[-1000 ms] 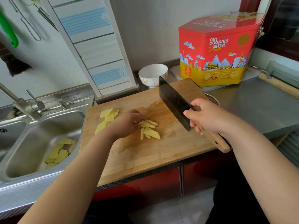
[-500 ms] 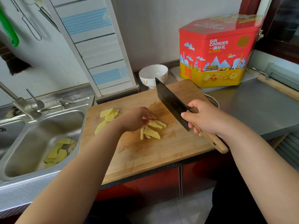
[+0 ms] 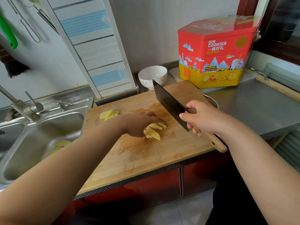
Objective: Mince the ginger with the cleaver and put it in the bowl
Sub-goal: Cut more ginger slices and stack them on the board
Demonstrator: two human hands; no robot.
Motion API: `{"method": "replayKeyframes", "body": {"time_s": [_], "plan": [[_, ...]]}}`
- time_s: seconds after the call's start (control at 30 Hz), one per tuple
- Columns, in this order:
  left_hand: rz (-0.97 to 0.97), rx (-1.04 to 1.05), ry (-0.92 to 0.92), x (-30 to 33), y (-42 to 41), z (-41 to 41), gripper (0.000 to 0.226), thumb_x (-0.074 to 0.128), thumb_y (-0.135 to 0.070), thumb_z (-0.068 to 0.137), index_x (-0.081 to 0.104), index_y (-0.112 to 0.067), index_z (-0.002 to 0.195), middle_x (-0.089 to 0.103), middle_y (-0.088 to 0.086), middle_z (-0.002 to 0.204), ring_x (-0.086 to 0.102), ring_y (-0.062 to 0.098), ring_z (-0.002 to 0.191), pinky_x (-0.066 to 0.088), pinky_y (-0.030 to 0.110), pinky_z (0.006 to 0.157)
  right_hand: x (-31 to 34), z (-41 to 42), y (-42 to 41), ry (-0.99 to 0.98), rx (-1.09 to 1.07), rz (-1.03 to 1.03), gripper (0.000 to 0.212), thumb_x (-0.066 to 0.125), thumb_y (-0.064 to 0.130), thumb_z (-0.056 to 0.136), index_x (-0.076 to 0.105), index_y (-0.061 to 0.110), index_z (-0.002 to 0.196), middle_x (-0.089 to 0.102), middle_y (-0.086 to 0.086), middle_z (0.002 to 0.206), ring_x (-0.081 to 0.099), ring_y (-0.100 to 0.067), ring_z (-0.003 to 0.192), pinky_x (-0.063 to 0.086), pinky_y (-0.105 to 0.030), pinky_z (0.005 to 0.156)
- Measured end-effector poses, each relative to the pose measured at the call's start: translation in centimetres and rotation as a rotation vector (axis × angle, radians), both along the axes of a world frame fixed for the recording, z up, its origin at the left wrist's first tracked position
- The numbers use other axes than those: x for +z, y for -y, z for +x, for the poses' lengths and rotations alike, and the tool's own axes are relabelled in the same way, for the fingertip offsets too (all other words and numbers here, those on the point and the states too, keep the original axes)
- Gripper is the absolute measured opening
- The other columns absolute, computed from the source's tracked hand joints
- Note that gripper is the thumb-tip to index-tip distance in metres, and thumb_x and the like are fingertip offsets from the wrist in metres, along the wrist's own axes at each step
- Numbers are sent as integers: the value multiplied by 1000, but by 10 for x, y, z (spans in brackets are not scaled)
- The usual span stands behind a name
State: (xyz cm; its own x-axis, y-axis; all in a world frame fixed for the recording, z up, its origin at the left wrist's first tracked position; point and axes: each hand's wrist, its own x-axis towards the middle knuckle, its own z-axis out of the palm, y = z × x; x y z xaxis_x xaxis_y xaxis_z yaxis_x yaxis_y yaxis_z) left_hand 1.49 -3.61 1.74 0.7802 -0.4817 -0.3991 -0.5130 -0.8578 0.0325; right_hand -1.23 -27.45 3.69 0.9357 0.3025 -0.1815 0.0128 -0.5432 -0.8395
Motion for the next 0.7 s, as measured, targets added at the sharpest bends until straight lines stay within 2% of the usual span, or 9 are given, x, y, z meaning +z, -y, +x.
{"method": "replayKeyframes", "body": {"time_s": [0.13, 0.3, 0.47, 0.63, 0.7], "plan": [[-67, 27, -8, -2, -1, 4, 81, 73, -22, 81, 29, -42, 147, 23, -5, 153, 25, 20, 140, 26, 42, 116, 1, 0, 1, 7, 12, -20, 17, 57, 28, 98, 47, 25, 111, 66, -5, 78, 58, -12, 57, 48, -27, 49], [-130, 56, 19, -9, -5, 1, 73, 72, -33, 83, 33, -44, 144, 27, -5, 148, 23, 21, 137, 25, 43, 115, 3, 0, 0, 9, 23, -37, 21, 57, 28, 98, 43, 25, 113, 66, -5, 79, 57, -12, 56, 48, -26, 49], [-294, 90, 17, -18, -6, -3, 69, 71, -31, 84, 37, -36, 144, 35, -6, 144, 37, 13, 130, 31, 29, 108, 4, -1, -2, 3, 27, -38, 23, 57, 28, 98, 42, 26, 115, 66, -5, 79, 56, -11, 55, 48, -24, 47], [-410, 124, 86, -30, -12, -9, 59, 69, -33, 86, 44, -36, 140, 45, -11, 135, 51, 7, 109, 45, 25, 94, 3, 0, -3, 6, 28, -37, 24, 58, 29, 97, 48, 22, 117, 65, -4, 77, 56, -11, 53, 48, -25, 48], [-425, 129, 127, -35, -12, -12, 55, 66, -34, 88, 46, -37, 139, 47, -9, 133, 50, 9, 113, 45, 27, 94, 3, 1, -3, 6, 32, -31, 23, 58, 28, 97, 48, 22, 116, 65, -5, 77, 55, -12, 54, 48, -26, 48]]}}
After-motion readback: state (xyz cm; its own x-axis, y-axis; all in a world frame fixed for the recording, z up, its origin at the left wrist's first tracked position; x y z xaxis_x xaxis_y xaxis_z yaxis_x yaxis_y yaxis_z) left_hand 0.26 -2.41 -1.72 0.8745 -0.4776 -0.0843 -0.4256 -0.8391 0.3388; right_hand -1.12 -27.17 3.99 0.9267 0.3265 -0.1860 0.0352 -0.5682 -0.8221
